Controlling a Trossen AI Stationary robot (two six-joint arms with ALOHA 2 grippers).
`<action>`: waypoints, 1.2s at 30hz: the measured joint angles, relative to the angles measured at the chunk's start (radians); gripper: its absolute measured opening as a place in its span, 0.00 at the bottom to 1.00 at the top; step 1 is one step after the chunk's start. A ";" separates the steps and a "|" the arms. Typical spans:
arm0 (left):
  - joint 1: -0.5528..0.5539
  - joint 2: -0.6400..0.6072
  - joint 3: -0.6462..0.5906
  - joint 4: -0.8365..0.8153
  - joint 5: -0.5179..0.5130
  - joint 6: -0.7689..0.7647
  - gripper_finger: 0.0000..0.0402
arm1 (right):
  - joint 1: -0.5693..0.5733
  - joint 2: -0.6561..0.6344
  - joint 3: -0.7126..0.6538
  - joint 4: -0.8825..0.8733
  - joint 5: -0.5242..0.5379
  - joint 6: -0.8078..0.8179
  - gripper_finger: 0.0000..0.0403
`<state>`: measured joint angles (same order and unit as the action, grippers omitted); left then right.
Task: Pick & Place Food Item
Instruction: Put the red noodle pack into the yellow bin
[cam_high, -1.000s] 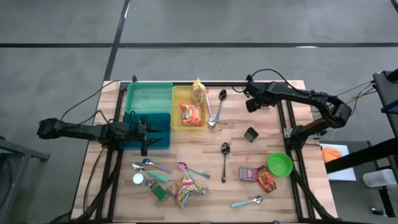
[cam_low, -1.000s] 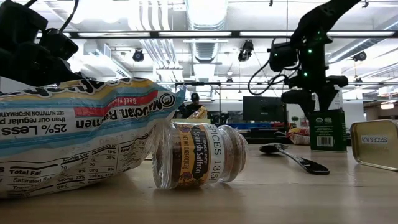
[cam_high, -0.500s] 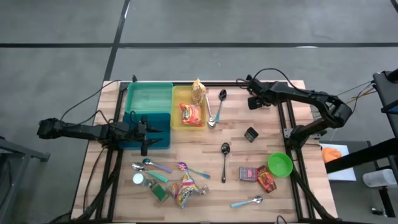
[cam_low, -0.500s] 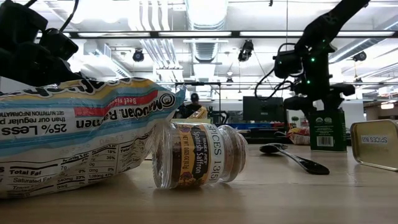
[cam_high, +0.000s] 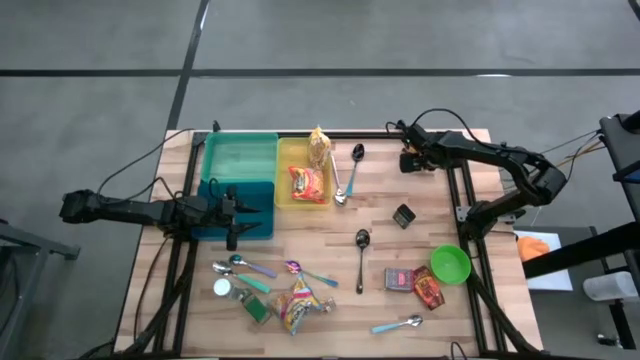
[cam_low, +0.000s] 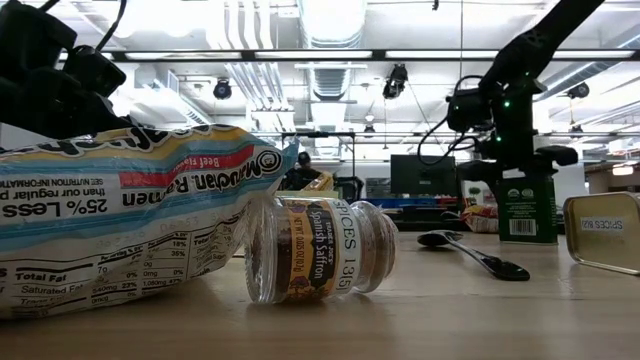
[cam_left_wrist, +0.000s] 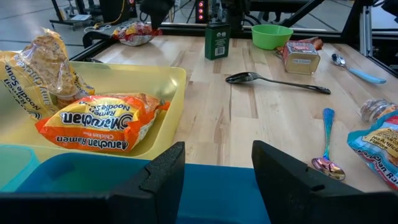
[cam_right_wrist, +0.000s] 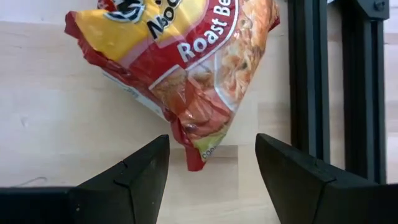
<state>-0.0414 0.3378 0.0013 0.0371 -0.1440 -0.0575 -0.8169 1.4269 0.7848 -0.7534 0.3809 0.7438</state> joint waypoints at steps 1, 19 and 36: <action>0.000 0.000 0.000 0.000 0.000 0.000 0.47 | -0.001 0.000 -0.005 0.009 0.000 0.007 0.59; 0.000 0.000 0.000 0.000 0.000 0.000 0.47 | -0.008 0.137 -0.012 0.089 -0.015 -0.003 0.59; 0.001 0.000 0.000 0.000 0.000 0.000 0.47 | -0.011 0.137 -0.011 0.161 0.038 -0.044 0.59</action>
<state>-0.0402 0.3378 0.0013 0.0369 -0.1442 -0.0574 -0.8284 1.5639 0.7738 -0.5921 0.4191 0.6994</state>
